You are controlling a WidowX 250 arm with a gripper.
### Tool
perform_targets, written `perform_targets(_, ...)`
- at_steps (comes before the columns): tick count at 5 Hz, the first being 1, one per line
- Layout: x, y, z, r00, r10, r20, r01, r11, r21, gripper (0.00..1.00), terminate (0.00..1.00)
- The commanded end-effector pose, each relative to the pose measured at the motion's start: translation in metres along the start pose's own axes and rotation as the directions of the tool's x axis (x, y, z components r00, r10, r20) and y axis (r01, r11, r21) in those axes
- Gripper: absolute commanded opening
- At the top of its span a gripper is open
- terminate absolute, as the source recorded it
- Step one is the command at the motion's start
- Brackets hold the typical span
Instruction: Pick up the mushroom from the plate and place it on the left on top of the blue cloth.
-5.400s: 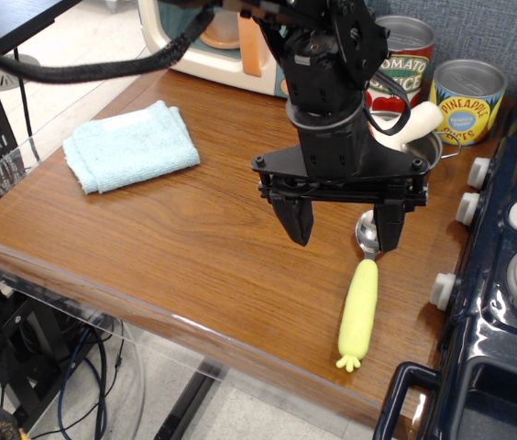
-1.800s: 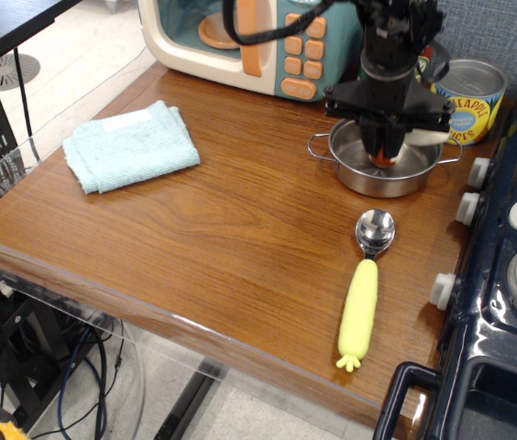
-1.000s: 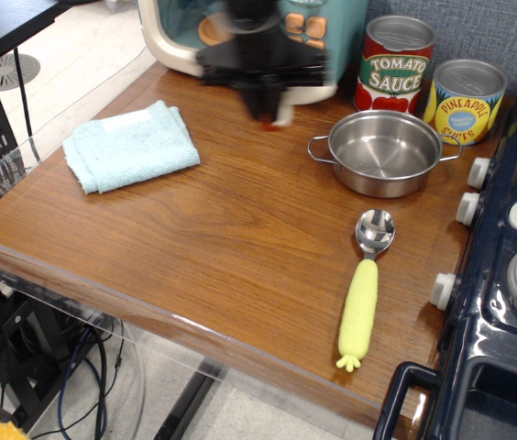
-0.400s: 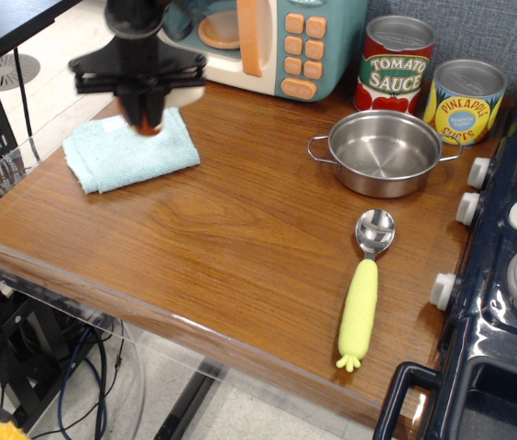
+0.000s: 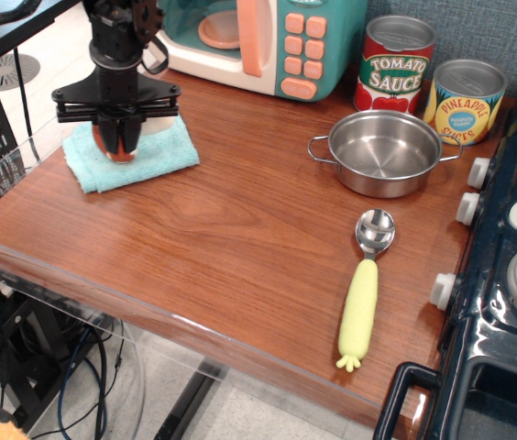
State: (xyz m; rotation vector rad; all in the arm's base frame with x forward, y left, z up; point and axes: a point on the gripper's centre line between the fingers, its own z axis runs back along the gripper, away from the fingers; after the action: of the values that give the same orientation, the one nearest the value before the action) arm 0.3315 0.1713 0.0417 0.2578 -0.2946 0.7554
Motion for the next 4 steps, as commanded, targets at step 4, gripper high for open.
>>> perform_targets(4,0.017,-0.003,0.044,1.000,-0.026,0.016,0.027,0.997,-0.072,1.00,0.00)
